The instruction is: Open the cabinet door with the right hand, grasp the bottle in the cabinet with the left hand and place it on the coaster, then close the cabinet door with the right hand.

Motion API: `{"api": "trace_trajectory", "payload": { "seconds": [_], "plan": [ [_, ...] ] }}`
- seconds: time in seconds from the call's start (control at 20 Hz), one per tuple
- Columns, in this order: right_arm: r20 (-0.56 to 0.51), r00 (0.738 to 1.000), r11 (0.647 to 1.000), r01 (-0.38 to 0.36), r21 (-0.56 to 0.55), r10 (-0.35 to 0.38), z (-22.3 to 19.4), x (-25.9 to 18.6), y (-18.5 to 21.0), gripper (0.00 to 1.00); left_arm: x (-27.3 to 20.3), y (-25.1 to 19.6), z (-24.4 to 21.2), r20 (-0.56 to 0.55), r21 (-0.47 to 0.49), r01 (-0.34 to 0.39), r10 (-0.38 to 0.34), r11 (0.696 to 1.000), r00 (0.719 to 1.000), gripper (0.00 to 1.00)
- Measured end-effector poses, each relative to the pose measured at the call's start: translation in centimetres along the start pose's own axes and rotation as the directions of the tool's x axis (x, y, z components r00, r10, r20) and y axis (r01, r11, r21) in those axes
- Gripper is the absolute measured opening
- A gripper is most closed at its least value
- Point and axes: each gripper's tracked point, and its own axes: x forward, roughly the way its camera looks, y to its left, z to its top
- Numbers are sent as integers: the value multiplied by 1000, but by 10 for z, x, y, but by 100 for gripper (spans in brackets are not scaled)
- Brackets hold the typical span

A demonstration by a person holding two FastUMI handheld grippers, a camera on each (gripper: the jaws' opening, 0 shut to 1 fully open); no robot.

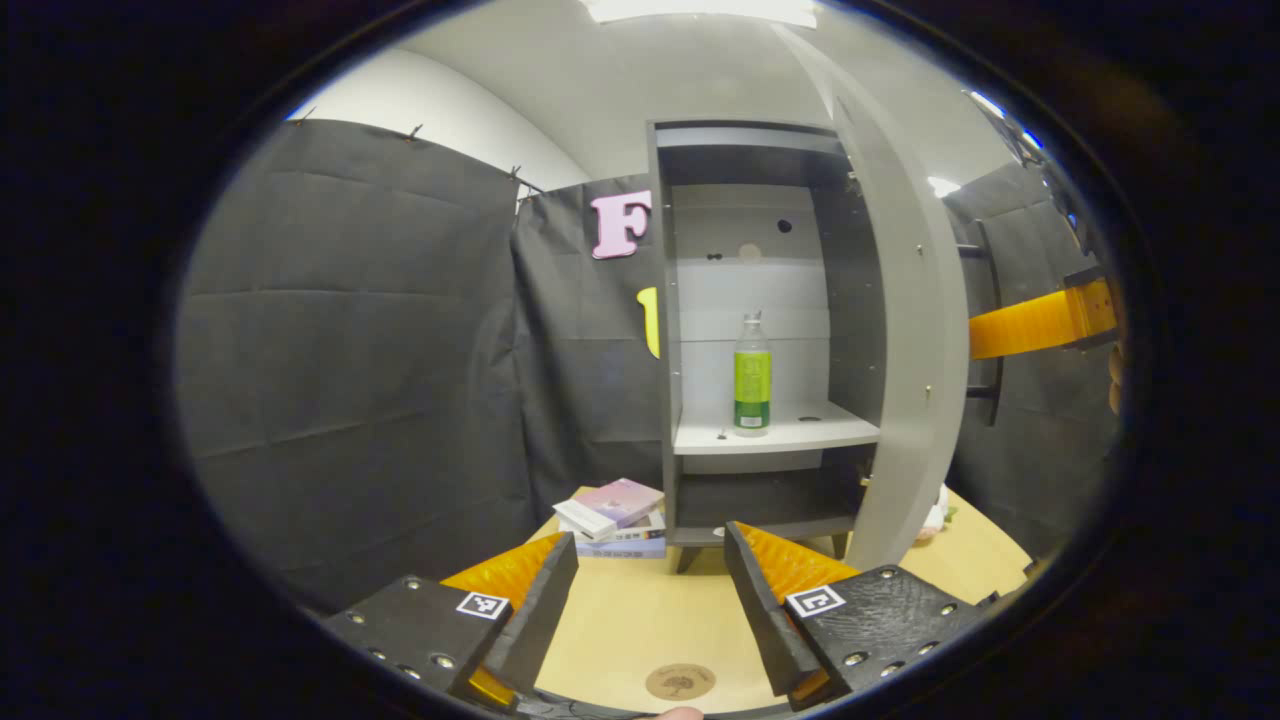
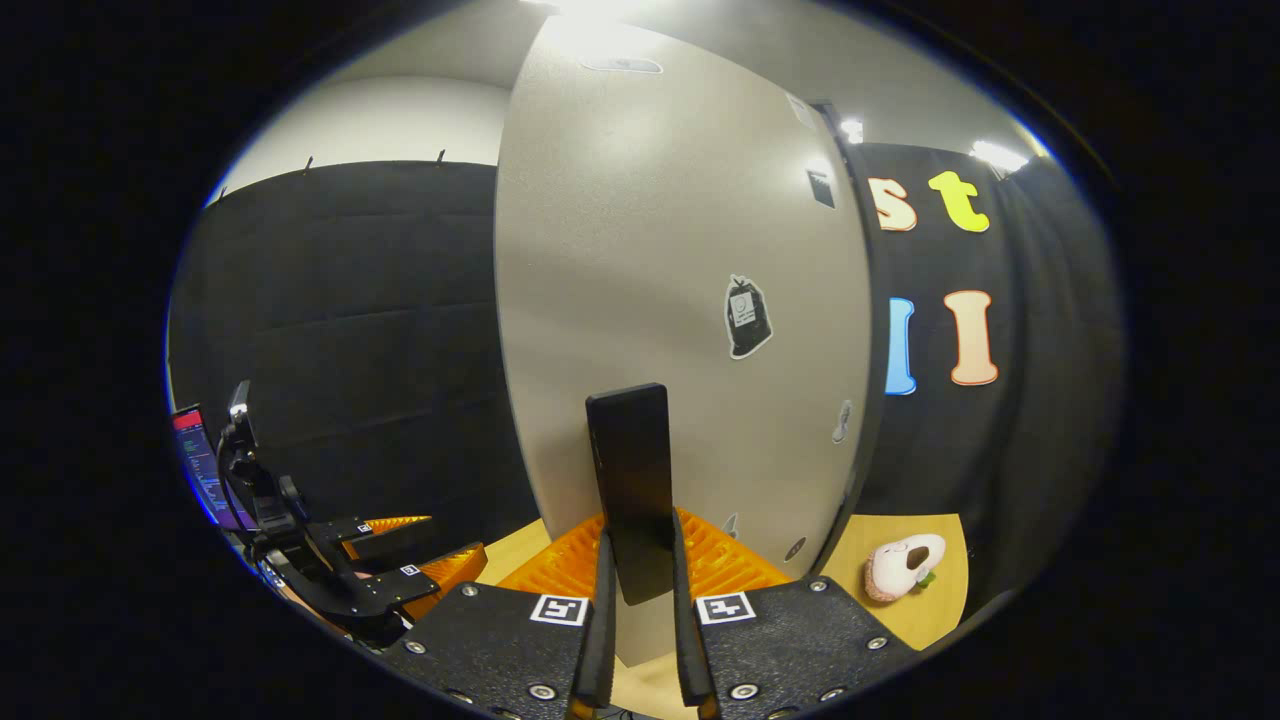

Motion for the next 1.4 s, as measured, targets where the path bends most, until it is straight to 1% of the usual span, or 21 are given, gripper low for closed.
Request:
{"api": "trace_trajectory", "payload": {
  "seconds": [0.05, 0.15, 0.25, 0.3, 0.45, 0.5, 0.55, 0.65, 0.7, 0.75, 0.85, 0.9, 1.0, 1.05, 1.1, 1.15, 1.2, 1.3, 1.35, 1.4],
  "plan": [
    [1, 1000, 1000, 18, 5, -18, -2, -8, -4, 24, -2, -7, 2, -1, 6, 3, -3, 1000, 1000, 84],
    [5, 998, 999, 55, 3, -55, -3, -18, -14, 25, -3, -22, 4, 0, 15, 18, -18, 1000, 1000, 84],
    [18, 997, 998, 71, 2, -71, -4, -26, -19, 25, -1, -41, 1, -7, 26, 45, -45, 999, 999, 84],
    [27, 997, 997, 74, 11, -74, -4, -31, -20, 23, 1, -50, -1, -13, 34, 56, -56, 998, 998, 90],
    [57, 994, 994, 88, 67, -92, -10, -45, -38, 24, 14, -70, 7, -14, 60, 78, -77, 995, 997, 90],
    [65, 993, 992, 90, 91, -96, -10, -47, -43, 24, 20, -76, 9, -12, 58, 91, -90, 994, 996, 84],
    [73, 992, 990, 100, 104, -107, -10, -48, -46, 26, 29, -84, 12, -10, 57, 101, -101, 993, 995, 90],
    [79, 987, 988, 132, 76, -138, -12, -55, -46, 26, 49, -95, 21, 3, 62, 121, -121, 991, 993, 90],
    [80, 983, 986, 162, 49, -165, -13, -57, -45, 26, 61, -101, 25, 14, 70, 133, -135, 989, 991, 90],
    [81, 977, 980, 197, 18, -198, -13, -60, -48, 26, 76, -106, 28, 23, 81, 143, -145, 986, 989, 84],
    [79, 966, 969, 246, -4, -245, -14, -59, -55, 26, 103, -115, 39, 42, 103, 159, -164, 982, 986, 84],
    [84, 958, 962, 273, 10, -273, -14, -61, -59, 27, 120, -119, 44, 54, 111, 168, -175, 980, 983, 84],
    [73, 949, 951, 301, 66, -306, -19, -65, -64, 29, 147, -129, 53, 66, 114, 186, -194, 976, 979, 84],
    [68, 945, 945, 312, 100, -319, -19, -66, -73, 29, 162, -135, 57, 71, 110, 199, -207, 974, 976, 84],
    [66, 939, 938, 328, 114, -337, -19, -67, -81, 22, 176, -140, 58, 75, 107, 208, -217, 972, 973, 84],
    [63, 930, 928, 355, 118, -363, -18, -69, -89, 29, 189, -143, 63, 77, 108, 212, -221, 971, 972, 84],
    [68, 915, 914, 389, 114, -398, -17, -74, -95, 29, 202, -146, 66, 84, 112, 219, -229, 969, 970, 84],
    [65, 871, 871, 481, 98, -488, -21, -87, -112, 30, 231, -148, 72, 99, 133, 222, -236, 966, 967, 84],
    [65, 867, 866, 485, 125, -495, -21, -89, -112, 35, 243, -150, 76, 106, 143, 219, -235, 965, 966, 84],
    [54, 863, 857, 489, 160, -503, -26, -88, -109, 32, 258, -152, 78, 114, 150, 217, -235, 964, 965, 90]
  ]
}}
